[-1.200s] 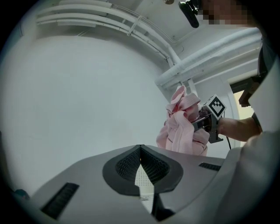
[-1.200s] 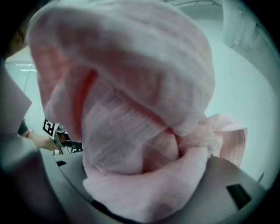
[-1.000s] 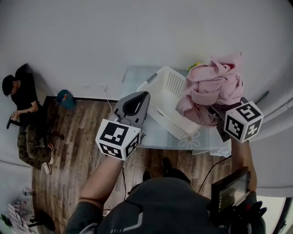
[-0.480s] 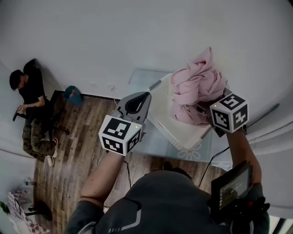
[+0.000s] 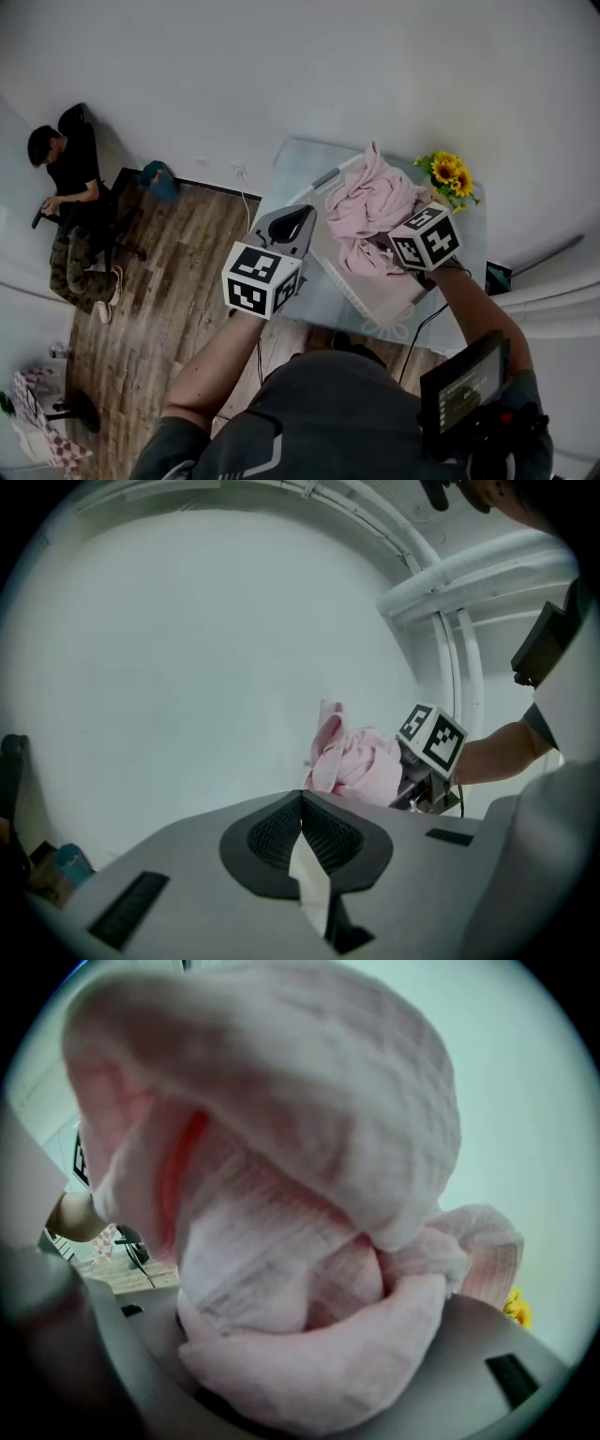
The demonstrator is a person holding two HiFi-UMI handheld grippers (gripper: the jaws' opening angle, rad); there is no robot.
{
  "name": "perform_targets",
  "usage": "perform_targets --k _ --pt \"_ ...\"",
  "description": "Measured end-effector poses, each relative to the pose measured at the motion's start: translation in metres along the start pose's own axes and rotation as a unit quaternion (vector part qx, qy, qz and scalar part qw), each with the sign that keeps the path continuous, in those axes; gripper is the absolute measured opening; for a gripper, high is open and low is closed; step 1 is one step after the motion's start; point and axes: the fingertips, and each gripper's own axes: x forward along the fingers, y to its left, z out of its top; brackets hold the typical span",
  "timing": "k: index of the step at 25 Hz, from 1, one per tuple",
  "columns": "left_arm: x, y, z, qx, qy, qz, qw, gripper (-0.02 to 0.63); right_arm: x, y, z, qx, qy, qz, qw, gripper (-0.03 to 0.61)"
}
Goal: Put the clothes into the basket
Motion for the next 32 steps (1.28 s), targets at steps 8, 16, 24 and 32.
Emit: perform_targets --k 8,16,24,32 --pt "0.012 0.001 -0.018 -0.016 0.024 0.013 0.9995 0.009 0.059 0.001 -0.053 -0.005 0.085 0.031 0.996 0.319" --pt "0.018 0.01 -0.027 -0.019 0.04 0.037 0.9983 0.009 0.103 -0.01 -0.102 -0.003 0.155 0.049 0.987 0.319" --pt "0.02 0.014 -0.032 -0.026 0.049 0.047 0.9973 0.009 0.127 -0.018 -0.141 0.006 0.216 0.05 0.975 0.319" --pt "0.017 0.019 -0.037 -0.033 0.054 0.057 0.9964 0.009 0.142 -0.022 -0.161 -0.056 0.259 0.051 0.963 0.319"
